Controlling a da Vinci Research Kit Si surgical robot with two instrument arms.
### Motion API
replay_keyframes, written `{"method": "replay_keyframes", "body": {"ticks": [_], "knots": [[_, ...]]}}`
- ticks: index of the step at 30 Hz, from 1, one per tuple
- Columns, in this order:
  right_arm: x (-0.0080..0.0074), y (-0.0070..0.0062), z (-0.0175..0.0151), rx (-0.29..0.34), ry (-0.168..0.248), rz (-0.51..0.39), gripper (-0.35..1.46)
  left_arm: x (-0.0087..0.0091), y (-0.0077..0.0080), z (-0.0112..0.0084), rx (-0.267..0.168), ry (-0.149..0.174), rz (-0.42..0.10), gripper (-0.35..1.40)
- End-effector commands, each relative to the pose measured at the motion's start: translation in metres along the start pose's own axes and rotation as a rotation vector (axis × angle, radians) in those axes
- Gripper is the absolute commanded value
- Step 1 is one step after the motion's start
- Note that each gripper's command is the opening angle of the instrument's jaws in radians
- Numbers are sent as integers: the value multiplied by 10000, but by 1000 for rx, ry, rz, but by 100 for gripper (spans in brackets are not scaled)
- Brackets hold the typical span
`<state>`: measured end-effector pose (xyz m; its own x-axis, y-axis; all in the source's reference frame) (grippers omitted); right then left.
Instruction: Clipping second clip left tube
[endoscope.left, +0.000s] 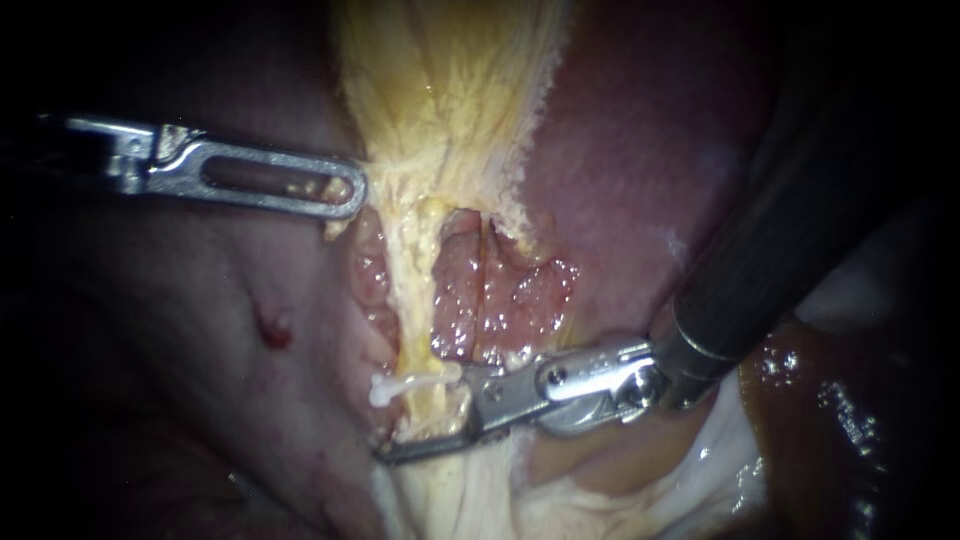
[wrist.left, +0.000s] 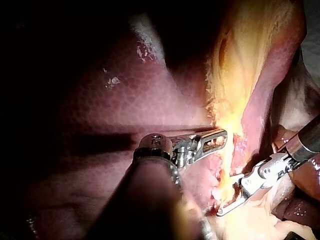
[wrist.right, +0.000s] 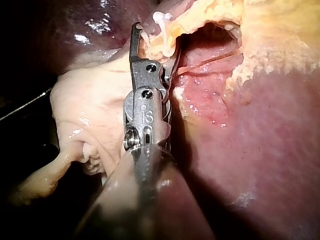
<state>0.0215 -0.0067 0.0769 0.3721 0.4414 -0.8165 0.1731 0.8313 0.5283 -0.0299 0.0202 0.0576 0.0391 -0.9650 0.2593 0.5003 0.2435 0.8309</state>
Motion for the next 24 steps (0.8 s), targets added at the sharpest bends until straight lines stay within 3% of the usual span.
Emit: {"method": "replay_keyframes", "body": {"ticks": [1, 24], "knots": [[0, 0, 0, 0, 0, 0, 49, 0, 0, 0, 0, 0, 0, -35], [10, 1, -30, 15, 3, 9, 49, 0, 1, 0, 0, 0, 0, -35]]}}
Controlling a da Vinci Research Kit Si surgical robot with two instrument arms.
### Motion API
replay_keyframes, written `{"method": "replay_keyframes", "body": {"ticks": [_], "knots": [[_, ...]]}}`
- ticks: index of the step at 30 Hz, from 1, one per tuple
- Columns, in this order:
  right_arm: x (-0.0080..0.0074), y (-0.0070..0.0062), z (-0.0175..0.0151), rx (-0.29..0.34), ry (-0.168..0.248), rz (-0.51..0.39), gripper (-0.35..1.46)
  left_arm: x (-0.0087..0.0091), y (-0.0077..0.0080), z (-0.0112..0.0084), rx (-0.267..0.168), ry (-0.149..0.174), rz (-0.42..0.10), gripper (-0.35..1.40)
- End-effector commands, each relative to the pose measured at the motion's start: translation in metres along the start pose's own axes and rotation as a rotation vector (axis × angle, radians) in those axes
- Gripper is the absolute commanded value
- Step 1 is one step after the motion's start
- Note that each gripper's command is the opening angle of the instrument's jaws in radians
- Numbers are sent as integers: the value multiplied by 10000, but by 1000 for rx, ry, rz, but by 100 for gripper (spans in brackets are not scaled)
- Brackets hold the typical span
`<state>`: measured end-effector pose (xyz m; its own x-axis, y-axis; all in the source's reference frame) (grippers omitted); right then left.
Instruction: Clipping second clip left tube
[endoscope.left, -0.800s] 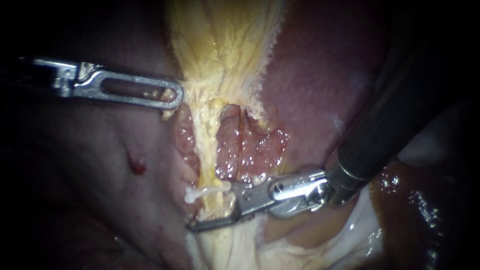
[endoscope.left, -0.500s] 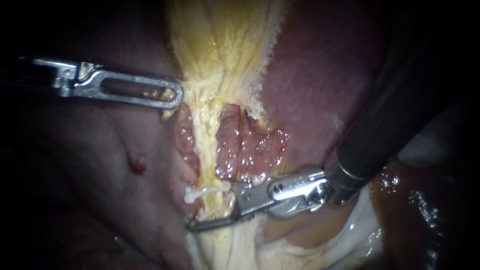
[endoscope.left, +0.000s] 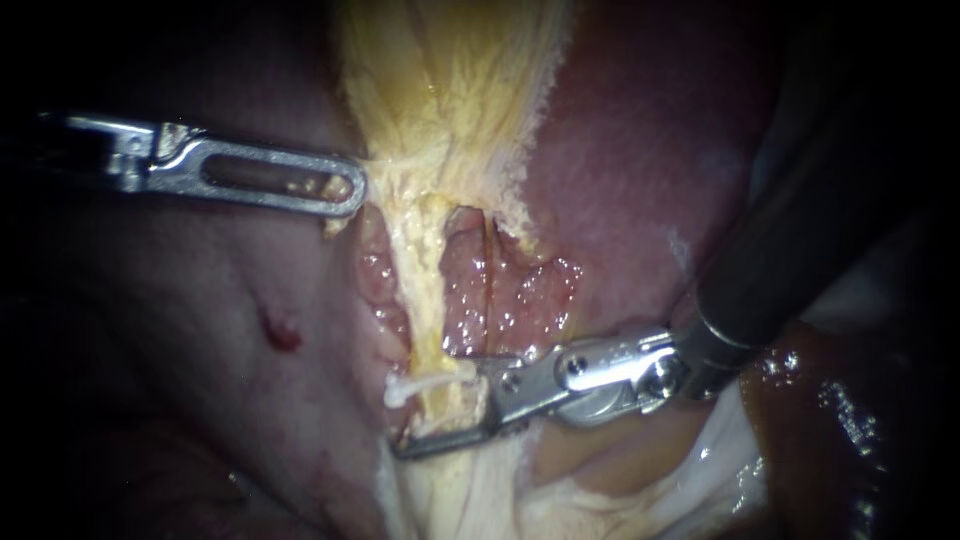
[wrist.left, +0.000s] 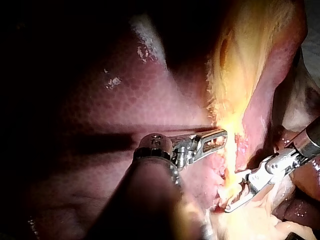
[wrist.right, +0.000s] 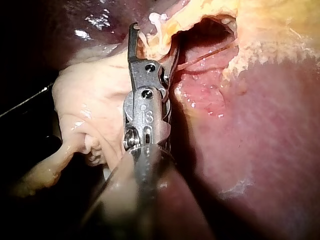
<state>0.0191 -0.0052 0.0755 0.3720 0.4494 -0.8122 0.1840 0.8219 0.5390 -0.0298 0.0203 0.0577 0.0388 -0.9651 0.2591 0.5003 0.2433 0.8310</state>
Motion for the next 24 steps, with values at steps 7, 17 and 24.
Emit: {"method": "replay_keyframes", "body": {"ticks": [7, 17, 24], "knots": [[8, 1, -19, 8, 10, 6, 49, 0, 0, 0, 0, 0, 0, -35], [19, 3, -36, 14, 32, 18, 50, 0, 0, 0, 0, 0, 0, -35], [25, 7, -42, 16, 43, 21, 50, 0, 0, 0, 0, 0, 0, -35]]}}
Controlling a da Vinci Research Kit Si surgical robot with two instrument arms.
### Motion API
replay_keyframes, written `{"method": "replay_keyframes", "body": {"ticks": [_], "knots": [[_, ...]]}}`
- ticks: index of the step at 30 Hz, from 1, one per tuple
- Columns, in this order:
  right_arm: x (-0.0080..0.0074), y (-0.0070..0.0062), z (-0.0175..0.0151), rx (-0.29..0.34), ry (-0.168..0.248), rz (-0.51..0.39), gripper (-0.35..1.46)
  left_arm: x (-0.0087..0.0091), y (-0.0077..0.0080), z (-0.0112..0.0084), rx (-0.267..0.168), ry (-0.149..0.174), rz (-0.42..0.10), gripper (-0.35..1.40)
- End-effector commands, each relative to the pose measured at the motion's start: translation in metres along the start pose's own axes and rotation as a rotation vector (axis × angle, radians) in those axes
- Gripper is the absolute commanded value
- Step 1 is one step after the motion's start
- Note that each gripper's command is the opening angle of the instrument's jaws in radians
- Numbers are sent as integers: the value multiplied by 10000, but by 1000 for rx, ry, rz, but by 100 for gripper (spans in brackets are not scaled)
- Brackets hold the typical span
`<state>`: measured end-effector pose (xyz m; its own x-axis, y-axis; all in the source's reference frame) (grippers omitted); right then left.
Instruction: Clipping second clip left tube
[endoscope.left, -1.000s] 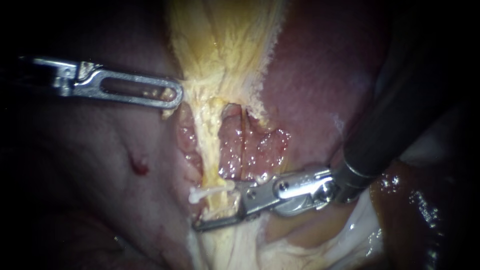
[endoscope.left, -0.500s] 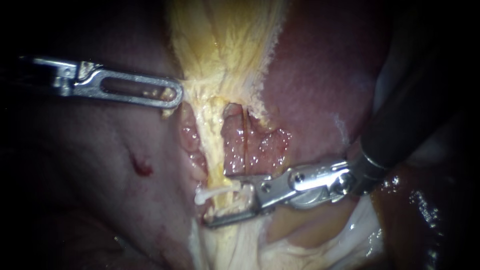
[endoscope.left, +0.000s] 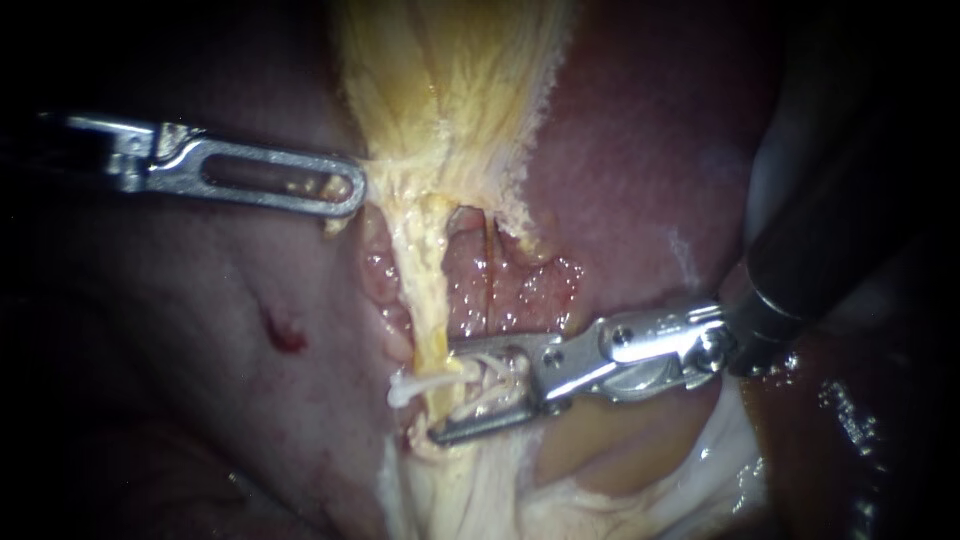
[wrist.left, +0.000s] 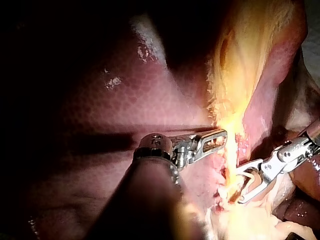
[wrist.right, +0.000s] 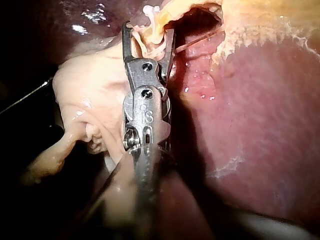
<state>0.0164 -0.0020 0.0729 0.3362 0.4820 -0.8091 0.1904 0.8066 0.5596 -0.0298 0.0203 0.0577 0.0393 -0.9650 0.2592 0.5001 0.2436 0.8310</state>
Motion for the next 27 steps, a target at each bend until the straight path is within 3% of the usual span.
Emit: {"method": "replay_keyframes", "body": {"ticks": [1, 21, 27], "knots": [[1, 1, -1, 1, 0, 1, 50, 0, 0, 0, 0, 0, 0, -35], [19, 12, -3, -2, 52, 6, 50, 0, 0, 1, 0, 0, 0, -35], [21, 11, 3, 36, 88, 30, 50, 0, 0, 1, 0, 0, 0, -35]]}}
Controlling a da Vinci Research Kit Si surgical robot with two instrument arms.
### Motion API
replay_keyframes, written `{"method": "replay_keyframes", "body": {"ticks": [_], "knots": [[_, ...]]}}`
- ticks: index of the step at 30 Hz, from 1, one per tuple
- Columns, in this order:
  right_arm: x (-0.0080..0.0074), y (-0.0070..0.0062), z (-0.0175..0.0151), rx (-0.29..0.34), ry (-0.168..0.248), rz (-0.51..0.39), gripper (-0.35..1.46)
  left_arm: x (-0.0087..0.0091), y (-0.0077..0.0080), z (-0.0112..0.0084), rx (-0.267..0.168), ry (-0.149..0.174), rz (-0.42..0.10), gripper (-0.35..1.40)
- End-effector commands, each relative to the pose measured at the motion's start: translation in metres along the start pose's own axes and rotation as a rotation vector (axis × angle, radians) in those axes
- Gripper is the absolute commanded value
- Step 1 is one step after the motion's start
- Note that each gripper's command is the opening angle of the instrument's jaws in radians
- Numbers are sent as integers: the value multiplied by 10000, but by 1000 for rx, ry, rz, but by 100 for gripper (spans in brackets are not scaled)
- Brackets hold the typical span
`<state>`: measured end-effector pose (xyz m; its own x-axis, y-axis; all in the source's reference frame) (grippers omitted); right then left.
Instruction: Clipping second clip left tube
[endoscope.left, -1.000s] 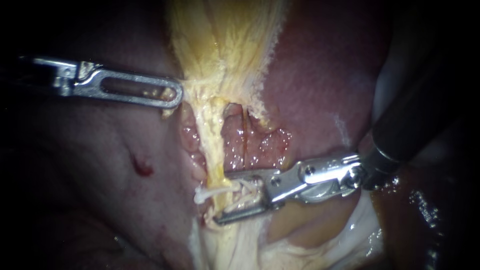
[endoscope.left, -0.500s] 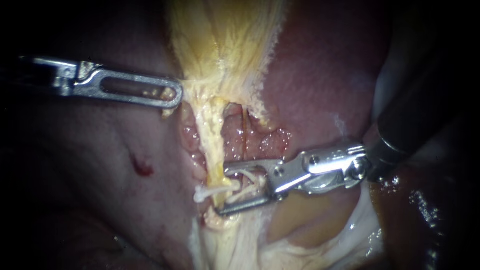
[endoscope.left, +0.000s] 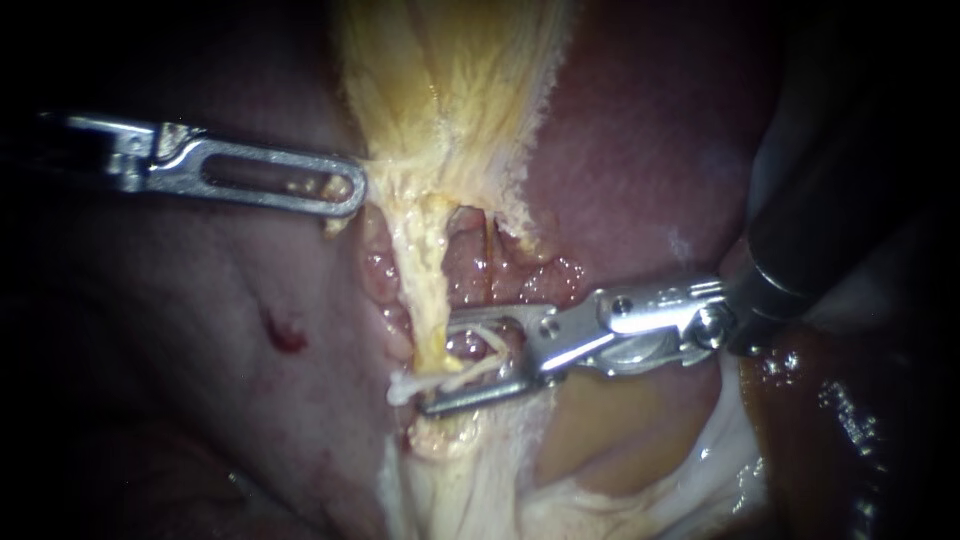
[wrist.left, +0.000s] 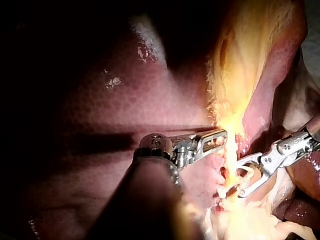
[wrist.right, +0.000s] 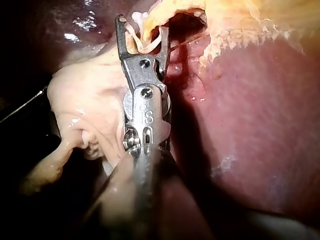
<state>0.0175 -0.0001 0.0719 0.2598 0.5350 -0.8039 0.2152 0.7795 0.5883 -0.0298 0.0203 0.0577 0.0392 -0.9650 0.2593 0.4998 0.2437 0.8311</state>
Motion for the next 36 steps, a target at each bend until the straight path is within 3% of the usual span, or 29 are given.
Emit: {"method": "replay_keyframes", "body": {"ticks": [1, 7, 14, 26, 36], "knots": [[0, -1, 1, 7, 7, 3, 50, 0, 0, 0, 0, 0, 0, -35], [5, -8, 8, 67, 59, 24, 50, 0, 1, 1, 0, 0, 0, -35], [9, -12, 21, 102, 90, 45, 50, 0, 1, 1, 0, 0, 0, -35], [-4, -9, 54, 143, 118, 76, 50, 0, 2, 3, -1, -1, 0, -35], [-2, -14, 58, 177, 140, 89, 50, 0, 2, 3, -1, -1, 0, -35]]}}
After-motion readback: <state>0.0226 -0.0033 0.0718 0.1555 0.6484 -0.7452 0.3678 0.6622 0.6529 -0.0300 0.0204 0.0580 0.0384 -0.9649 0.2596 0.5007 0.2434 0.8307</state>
